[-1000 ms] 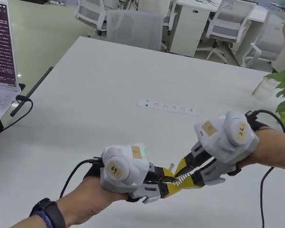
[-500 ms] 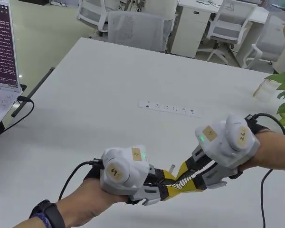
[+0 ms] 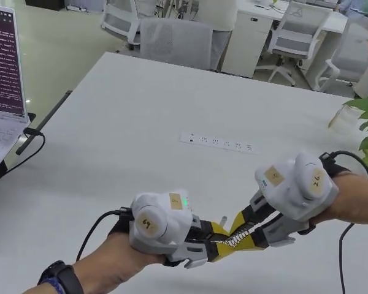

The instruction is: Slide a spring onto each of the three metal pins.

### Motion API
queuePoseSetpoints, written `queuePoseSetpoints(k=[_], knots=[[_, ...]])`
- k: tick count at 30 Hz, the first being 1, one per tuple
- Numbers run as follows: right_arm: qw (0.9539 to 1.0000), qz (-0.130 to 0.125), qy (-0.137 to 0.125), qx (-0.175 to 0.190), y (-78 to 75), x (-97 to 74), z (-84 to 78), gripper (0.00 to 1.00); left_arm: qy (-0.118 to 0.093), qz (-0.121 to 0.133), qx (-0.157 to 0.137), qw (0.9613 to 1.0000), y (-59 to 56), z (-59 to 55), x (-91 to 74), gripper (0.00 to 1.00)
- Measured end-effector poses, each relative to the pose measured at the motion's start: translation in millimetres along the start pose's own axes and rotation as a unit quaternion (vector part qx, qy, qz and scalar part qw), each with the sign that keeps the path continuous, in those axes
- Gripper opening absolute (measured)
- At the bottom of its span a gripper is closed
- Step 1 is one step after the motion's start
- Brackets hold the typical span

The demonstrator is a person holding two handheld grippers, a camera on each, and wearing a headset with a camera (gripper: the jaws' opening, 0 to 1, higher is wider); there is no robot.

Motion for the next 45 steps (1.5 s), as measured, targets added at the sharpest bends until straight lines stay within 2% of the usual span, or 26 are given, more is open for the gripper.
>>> queuePoseSetpoints(k=[7,15,22,24,36,45], knots=[[1.0,0.002,-0.001,0.007,-0.2,1.5,0.4,0.08,0.005,-0.003,-0.002,1.0,-1.4,-1.6,3.1,0.02],[0.9996,-0.002,-0.006,0.027,-0.6,11.4,-6.0,0.08,0.024,0.003,-0.004,0.9997,-3.2,-11.3,5.7,0.03],[0.9989,-0.018,-0.01,0.042,-4.7,12.6,-14.2,0.08,0.038,0.01,-0.009,0.9992,-2.5,-18.8,3.0,0.1],[0.9988,-0.019,-0.006,0.046,-4.4,14.1,-17.5,0.08,0.041,0.014,-0.009,0.999,-1.5,-20.5,1.0,0.13],[0.9968,-0.034,-0.001,0.072,-9.2,20.1,-29.8,0.08,0.05,0.038,-0.023,0.9978,6.4,-31.1,-13.2,0.16],[0.9942,-0.045,0.002,0.098,-14.6,25.7,-43.4,0.08,0.065,0.063,-0.037,0.9952,13.6,-48.0,-33.0,0.19]])
Point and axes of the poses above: the centre of the closed fingertips' face, and the gripper's own axes: x roughly forward along the fingers, y roughly to its left, z roughly out of its top, the point moved 6 cm from there along -x, roughly backward along the fingers, and after that the axes turned 7 degrees about z, right-handed, at the moved point
